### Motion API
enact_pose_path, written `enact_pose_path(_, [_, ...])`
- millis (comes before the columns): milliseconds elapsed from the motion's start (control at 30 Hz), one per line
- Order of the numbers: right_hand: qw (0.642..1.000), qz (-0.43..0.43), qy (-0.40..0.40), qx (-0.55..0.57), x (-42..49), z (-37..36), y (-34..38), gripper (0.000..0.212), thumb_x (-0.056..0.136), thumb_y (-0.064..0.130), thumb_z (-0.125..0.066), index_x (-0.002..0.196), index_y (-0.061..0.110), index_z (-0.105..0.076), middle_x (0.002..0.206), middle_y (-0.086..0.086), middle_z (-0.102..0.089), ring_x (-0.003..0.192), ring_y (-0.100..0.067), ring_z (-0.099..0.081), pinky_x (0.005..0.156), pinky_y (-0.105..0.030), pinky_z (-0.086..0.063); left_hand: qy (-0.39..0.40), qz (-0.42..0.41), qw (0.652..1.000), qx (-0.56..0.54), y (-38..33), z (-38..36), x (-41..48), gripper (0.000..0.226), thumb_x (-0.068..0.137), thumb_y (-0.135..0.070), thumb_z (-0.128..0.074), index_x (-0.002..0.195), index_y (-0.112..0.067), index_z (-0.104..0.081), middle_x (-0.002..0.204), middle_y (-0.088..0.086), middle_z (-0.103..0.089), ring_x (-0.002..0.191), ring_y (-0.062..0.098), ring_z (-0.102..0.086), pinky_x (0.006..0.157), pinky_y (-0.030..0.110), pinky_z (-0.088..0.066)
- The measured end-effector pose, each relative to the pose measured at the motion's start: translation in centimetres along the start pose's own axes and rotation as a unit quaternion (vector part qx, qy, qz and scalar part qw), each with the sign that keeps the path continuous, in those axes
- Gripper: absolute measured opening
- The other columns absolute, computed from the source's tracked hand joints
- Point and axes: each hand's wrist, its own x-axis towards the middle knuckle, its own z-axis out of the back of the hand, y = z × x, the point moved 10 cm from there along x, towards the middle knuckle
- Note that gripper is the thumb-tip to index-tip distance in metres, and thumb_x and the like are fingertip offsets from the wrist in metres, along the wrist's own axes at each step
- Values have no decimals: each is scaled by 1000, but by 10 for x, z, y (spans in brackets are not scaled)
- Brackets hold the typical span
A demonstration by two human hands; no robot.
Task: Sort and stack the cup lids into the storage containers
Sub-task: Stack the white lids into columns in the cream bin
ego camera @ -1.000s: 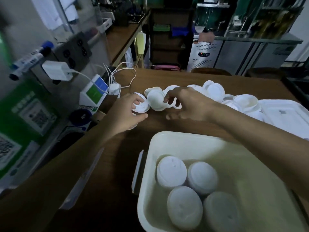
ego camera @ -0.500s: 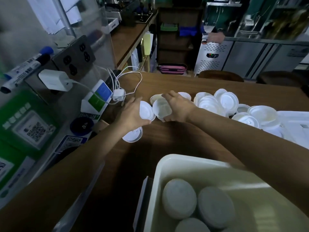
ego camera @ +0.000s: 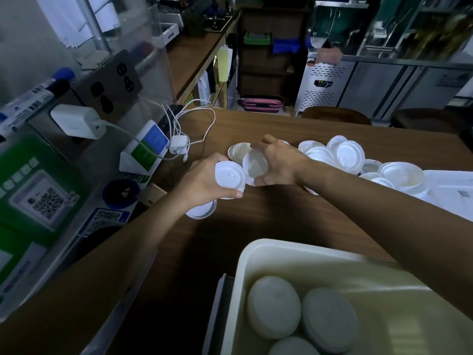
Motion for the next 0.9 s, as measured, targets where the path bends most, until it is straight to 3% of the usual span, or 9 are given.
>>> enact_pose_path(133, [999, -1, -28, 29, -32, 20, -6, 85, 71, 44, -86, 141, 15, -47, 114, 6, -42, 111, -23, -52, 82, -36, -46, 10, -31, 999, -26, -19, -1, -9, 76, 59, -49, -97, 123, -37, -58, 122, -15, -61, 111, 9, -60, 97, 40, -51])
enact_pose_path(300, [996, -19, -58, 58, -74, 33, -17, 93, 72, 37, -88, 150, 12, -42, 131, -1, -49, 118, -22, -52, 89, -27, -40, 32, -51, 997, -53, -40, -10, -22, 77, 59, -44, -95, 127, -40, -57, 123, -21, -64, 114, 4, -61, 99, 41, -53])
enact_pose_path(467, [994, -56, -57, 79, -106, 26, -31, 96, 71, 40, -88, 151, 14, -40, 139, -3, -48, 128, -23, -48, 103, -36, -45, 55, -52, 996, -44, -50, -30, -33, 78, 58, -46, -98, 126, -37, -61, 120, -17, -67, 113, 9, -63, 99, 43, -54])
enact_pose_path(600, [991, -79, -52, 96, -128, 22, -39, 96, 70, 46, -86, 151, 19, -43, 138, -2, -46, 127, -21, -47, 103, -39, -46, 79, -59, 995, -23, -57, -44, -43, 75, 67, -40, -97, 132, -33, -60, 116, -21, -60, 114, 7, -56, 82, 14, -43])
enact_pose_path(633, [990, -80, -54, 100, -134, 23, -40, 96, 66, 50, -85, 149, 20, -45, 136, 0, -47, 126, -20, -49, 101, -39, -47, 83, -62, 994, -21, -60, -44, -45, 75, 68, -41, -96, 133, -33, -59, 116, -20, -58, 115, 7, -55, 81, 13, -41])
enact_pose_path(700, [988, -70, -68, 120, -143, 27, -42, 98, 57, 61, -77, 143, 20, -51, 133, 3, -50, 123, -18, -52, 98, -32, -47, 75, -73, 994, -17, -69, -39, -46, 79, 66, -45, -95, 136, -34, -59, 125, -16, -57, 121, 11, -54, 93, 28, -47])
enact_pose_path(767, [985, -60, -82, 142, -155, 35, -41, 96, 58, 57, -80, 141, 18, -51, 129, 6, -54, 118, -15, -54, 95, -25, -44, 60, -90, 994, -16, -80, -26, -48, 83, 67, -42, -95, 139, -35, -56, 134, -12, -53, 126, 13, -52, 104, 43, -48])
enact_pose_path(833, [980, -61, -106, 158, -171, 47, -42, 84, 62, 47, -84, 135, 20, -51, 120, 7, -60, 108, -17, -60, 90, -32, -51, 47, -115, 992, -22, -97, -11, -54, 88, 69, -34, -95, 145, -36, -51, 137, -14, -52, 126, 10, -51, 106, 46, -49])
enact_pose_path(900, [975, -51, -140, 164, -189, 62, -39, 82, 60, 51, -80, 133, 30, -49, 115, 10, -61, 105, -14, -61, 88, -39, -55, 50, -140, 987, -60, -117, 3, -63, 98, 68, -30, -95, 150, -37, -44, 137, -17, -55, 125, 6, -54, 104, 44, -52])
